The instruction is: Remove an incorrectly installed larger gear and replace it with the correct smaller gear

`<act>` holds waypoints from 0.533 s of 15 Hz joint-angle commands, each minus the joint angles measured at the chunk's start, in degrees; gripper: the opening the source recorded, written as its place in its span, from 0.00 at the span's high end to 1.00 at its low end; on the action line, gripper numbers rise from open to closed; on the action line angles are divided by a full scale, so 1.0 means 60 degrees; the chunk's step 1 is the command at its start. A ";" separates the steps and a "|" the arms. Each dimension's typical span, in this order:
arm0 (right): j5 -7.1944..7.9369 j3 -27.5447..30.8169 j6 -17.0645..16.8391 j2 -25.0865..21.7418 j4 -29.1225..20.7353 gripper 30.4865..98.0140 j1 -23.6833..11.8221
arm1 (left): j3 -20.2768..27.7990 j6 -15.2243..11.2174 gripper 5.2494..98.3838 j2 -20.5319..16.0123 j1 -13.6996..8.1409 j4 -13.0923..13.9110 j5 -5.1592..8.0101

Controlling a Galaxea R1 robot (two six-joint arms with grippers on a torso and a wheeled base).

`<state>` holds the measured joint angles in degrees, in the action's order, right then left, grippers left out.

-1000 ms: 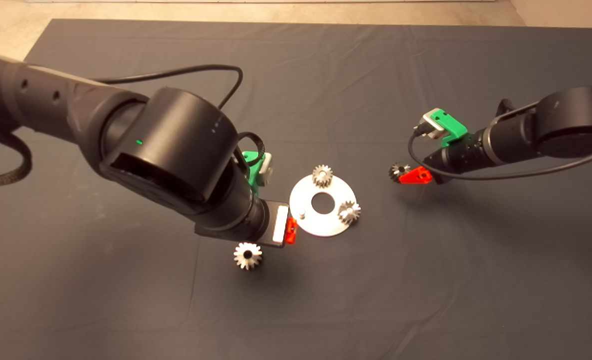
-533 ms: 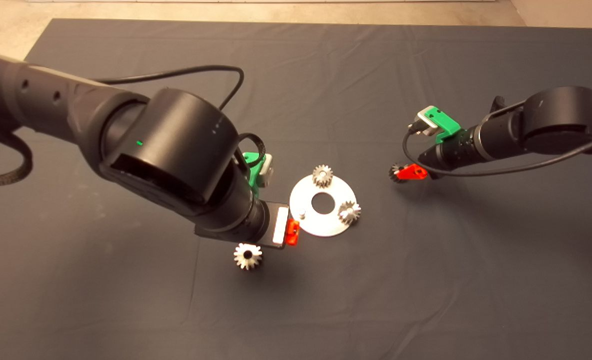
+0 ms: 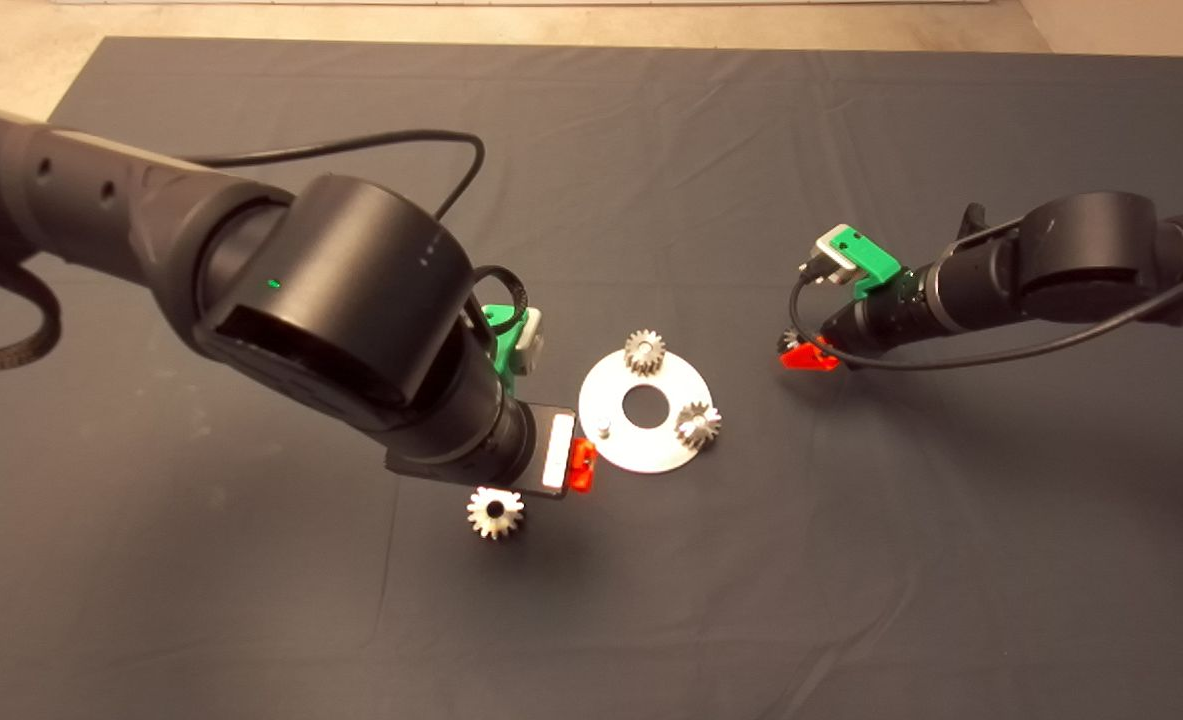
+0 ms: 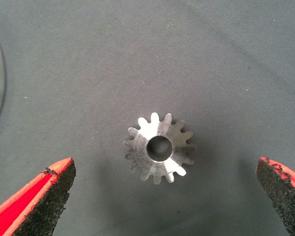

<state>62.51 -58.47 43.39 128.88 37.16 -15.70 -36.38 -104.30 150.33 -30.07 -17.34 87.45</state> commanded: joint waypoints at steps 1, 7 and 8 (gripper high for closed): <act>-0.0048 -0.0009 -0.0230 0.0129 0.0355 0.00 0.0096 | 0.0118 -0.0063 0.01 0.0061 -0.0188 0.0267 0.1259; -0.0385 -0.0243 -0.0536 0.0121 0.0355 0.00 0.0257 | 0.0103 -0.0063 0.01 0.0002 -0.0174 0.0296 0.1259; -0.0399 -0.0258 -0.0537 0.0135 0.0443 0.00 0.0302 | 0.0103 -0.0063 0.01 0.0002 -0.0174 0.0296 0.1259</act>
<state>62.44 -59.87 40.70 129.68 37.61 -13.95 -36.35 -104.30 150.33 -30.07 -16.70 87.43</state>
